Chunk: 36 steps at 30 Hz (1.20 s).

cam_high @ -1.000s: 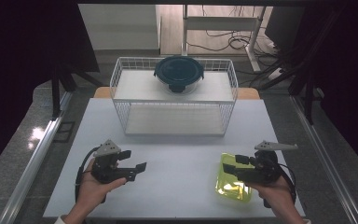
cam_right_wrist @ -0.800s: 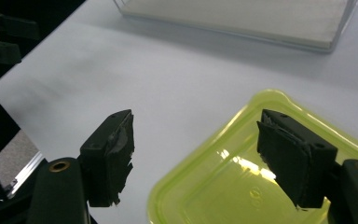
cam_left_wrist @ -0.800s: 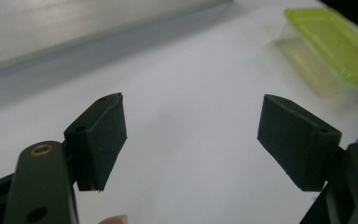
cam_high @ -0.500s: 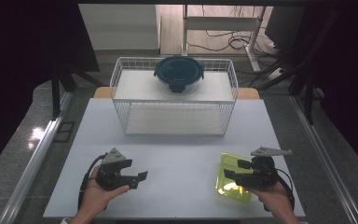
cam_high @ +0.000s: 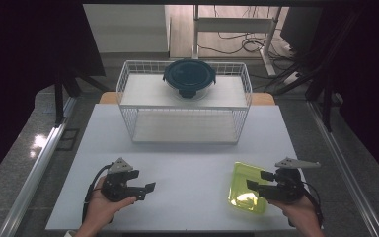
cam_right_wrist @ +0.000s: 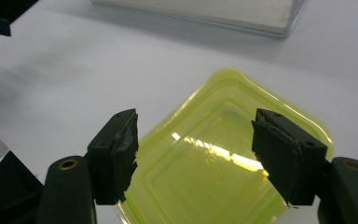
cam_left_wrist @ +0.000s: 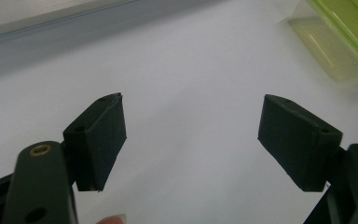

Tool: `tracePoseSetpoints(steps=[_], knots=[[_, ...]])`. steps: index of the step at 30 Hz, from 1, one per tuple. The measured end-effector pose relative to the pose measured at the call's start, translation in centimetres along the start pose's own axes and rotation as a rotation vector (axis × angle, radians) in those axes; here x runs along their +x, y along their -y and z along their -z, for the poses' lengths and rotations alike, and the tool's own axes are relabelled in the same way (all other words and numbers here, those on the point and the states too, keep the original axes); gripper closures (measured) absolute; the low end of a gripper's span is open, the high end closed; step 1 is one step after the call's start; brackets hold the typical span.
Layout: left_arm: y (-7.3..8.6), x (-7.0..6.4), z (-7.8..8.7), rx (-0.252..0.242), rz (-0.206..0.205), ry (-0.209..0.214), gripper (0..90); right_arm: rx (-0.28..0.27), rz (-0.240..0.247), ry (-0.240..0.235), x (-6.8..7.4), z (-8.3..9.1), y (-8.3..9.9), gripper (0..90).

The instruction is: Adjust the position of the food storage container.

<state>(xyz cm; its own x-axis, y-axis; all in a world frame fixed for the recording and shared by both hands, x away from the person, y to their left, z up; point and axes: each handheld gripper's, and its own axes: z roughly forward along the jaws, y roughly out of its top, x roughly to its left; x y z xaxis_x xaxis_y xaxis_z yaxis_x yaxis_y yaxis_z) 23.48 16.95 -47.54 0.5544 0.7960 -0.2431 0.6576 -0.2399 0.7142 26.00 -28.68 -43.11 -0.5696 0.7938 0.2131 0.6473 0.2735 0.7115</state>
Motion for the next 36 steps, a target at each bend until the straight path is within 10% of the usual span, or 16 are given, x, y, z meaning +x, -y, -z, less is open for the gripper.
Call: tracePoseSetpoints(steps=[20,36], knots=[[0.7,0.1,-0.2,0.031,0.012,0.006,22.9,0.140,0.033,0.123,-1.9,2.5,4.4,87.1],[0.9,0.3,-0.3,0.043,0.010,-0.013,22.7,0.357,0.164,0.200,-0.9,0.0,6.0,88.9]])
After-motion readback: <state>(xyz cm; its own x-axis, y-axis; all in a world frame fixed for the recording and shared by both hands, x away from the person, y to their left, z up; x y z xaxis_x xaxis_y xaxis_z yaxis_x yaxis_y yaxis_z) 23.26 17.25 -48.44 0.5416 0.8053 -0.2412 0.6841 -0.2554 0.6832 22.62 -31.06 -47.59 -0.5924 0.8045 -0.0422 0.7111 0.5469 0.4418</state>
